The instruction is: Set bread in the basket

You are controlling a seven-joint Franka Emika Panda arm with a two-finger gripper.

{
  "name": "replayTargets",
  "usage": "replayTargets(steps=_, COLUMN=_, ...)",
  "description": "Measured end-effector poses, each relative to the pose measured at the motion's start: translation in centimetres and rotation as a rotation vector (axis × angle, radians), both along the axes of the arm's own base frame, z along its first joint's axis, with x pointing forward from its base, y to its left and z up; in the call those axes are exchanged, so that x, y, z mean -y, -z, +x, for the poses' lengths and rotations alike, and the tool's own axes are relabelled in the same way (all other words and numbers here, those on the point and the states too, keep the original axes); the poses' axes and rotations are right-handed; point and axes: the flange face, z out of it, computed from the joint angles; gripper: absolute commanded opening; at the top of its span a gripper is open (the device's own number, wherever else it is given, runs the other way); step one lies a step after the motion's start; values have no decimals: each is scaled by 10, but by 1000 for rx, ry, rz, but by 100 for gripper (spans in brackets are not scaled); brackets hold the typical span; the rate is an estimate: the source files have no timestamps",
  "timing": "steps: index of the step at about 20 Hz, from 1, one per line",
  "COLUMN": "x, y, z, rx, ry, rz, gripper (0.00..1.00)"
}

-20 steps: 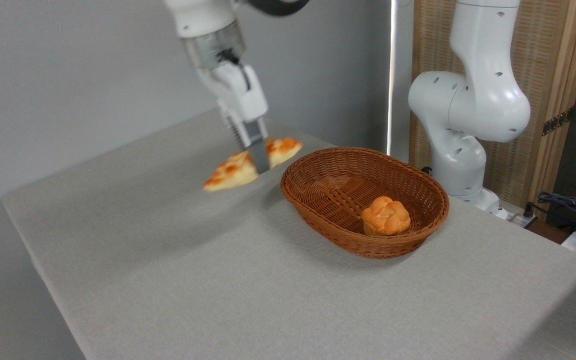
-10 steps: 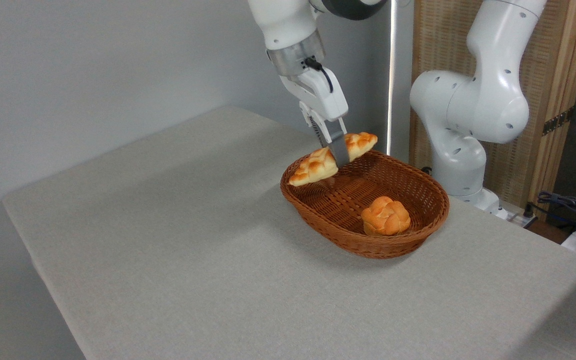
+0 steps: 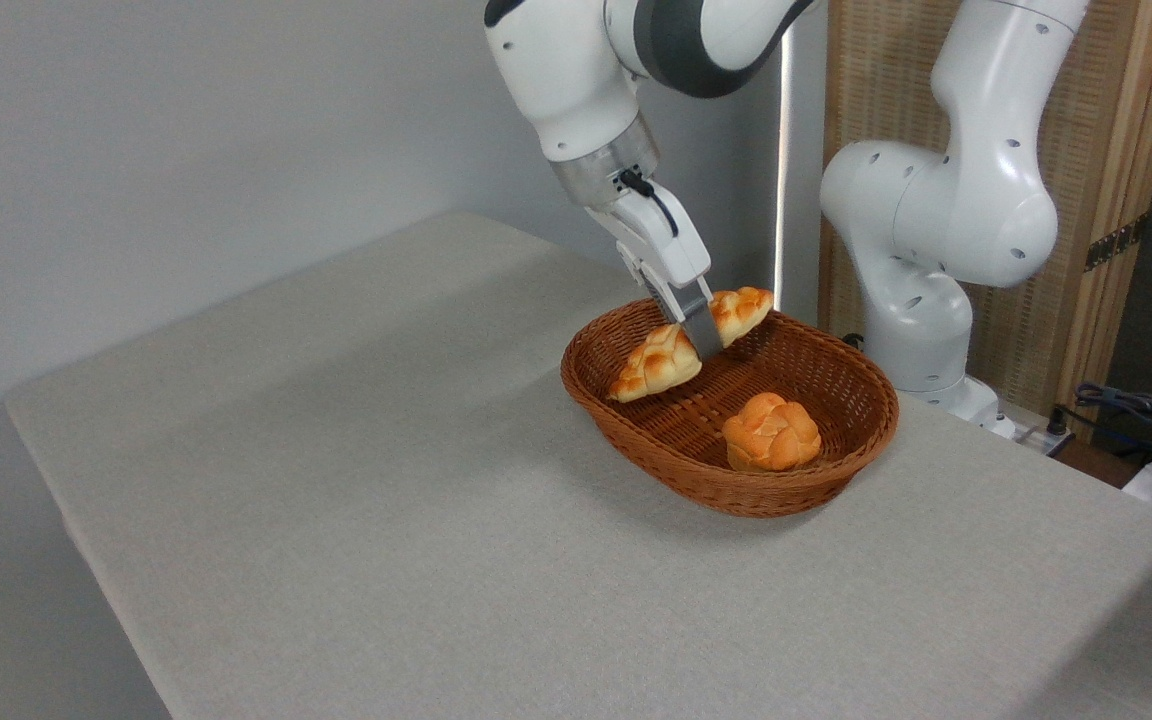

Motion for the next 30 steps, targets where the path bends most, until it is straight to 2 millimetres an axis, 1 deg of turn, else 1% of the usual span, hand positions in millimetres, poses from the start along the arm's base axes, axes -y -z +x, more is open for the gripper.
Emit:
replayTargets(steps=2, x=2, y=4, z=1, rx=-11, ry=5, rz=1, gripper=80)
replayTargets(steps=7, x=3, y=9, z=3, rx=-25, ry=7, rz=2, gripper=85)
replayTargets(steps=10, x=3, y=8, z=4, rx=-21, ry=7, rz=0, gripper=96)
replayTargets(steps=12, x=5, y=-3, z=9, rx=12, ry=5, rz=-8, gripper=100)
replayTargets(steps=15, x=9, y=-27, z=18, rx=66, ry=5, rz=-22, gripper=100)
replayTargets(steps=16, x=10, y=-30, z=20, rx=74, ry=6, rz=-24, gripper=100)
replayTargets(steps=28, x=10, y=-30, z=21, rx=71, ry=6, rz=-24, gripper=100)
replayTargets(steps=30, x=11, y=-35, z=23, rx=82, ry=6, rz=-27, gripper=100)
